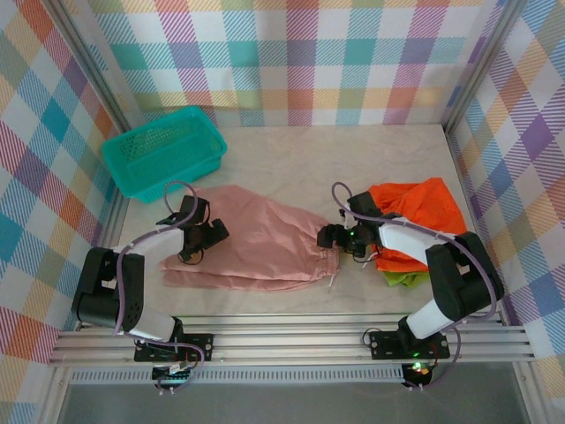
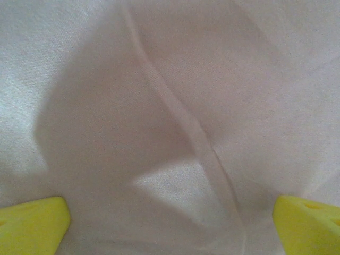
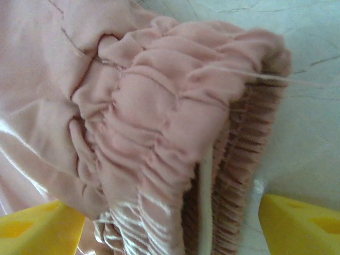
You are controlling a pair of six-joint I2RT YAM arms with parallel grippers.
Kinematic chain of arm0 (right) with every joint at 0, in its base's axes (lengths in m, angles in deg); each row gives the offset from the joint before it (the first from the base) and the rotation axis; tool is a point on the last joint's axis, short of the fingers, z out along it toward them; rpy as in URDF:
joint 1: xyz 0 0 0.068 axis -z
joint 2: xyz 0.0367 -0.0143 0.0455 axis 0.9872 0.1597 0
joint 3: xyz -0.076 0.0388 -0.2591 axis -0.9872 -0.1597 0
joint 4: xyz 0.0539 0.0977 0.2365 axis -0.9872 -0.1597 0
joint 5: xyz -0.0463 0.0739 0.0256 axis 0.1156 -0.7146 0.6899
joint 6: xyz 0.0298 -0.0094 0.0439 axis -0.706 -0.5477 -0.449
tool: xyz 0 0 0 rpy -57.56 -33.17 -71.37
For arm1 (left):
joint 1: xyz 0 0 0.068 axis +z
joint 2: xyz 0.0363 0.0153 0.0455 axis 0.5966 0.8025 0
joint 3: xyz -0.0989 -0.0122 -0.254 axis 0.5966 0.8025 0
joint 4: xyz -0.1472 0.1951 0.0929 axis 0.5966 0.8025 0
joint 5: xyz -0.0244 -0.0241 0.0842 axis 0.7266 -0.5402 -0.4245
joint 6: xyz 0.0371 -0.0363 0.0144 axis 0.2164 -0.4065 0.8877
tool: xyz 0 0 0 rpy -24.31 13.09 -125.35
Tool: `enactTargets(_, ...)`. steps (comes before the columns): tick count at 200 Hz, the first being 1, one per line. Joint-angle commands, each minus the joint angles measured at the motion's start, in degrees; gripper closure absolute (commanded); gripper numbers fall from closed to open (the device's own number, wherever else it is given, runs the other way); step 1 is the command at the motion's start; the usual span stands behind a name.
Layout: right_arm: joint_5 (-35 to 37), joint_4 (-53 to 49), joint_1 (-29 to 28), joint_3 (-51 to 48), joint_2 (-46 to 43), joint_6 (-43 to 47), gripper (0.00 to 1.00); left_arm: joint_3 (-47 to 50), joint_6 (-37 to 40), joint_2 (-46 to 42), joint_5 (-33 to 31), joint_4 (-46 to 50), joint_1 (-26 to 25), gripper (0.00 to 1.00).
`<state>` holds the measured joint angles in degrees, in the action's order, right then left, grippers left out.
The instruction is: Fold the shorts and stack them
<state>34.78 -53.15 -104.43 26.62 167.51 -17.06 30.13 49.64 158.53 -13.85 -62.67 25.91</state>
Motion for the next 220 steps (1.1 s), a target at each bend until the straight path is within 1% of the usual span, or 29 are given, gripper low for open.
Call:
enactTargets(1,-3.5,3.8,-0.4,-0.9,1.6,-1.5,0.18,3.3,-0.4,3.3,4.5,1.5,0.6,0.00)
enactTargets(44,-5.3,6.0,-2.0,-0.4,4.7,-2.7,0.22,3.4,-0.5,3.6,4.6,1.1,0.6,0.00)
enactTargets(71,-5.8,6.6,-2.7,0.1,6.2,-3.4,0.31,3.4,-0.6,3.7,5.0,0.9,0.6,0.00)
enactTargets(109,-4.7,4.3,-3.3,1.3,4.7,-2.9,0.35,3.5,-0.6,3.4,5.1,0.9,0.6,0.00)
enactTargets(141,-3.3,2.3,-3.4,1.9,2.5,-2.4,0.43,3.6,-0.6,3.4,4.9,0.9,0.6,0.00)
enactTargets(181,-3.7,2.8,-3.8,2.3,4.9,-2.5,0.49,3.6,-0.5,3.3,4.9,0.9,0.6,0.00)
enactTargets(194,-3.6,3.1,-3.9,2.4,6.0,-2.8,0.57,3.7,-0.6,3.3,4.9,0.9,0.6,0.00)
enactTargets(199,-3.6,3.1,-4.0,2.6,6.5,-2.8,0.62,3.7,-0.6,3.2,4.9,0.9,0.6,0.00)
enactTargets(220,-1.1,0.7,-4.1,3.8,6.6,-1.6,0.79,3.9,-0.9,2.0,4.8,0.9,0.6,0.00)
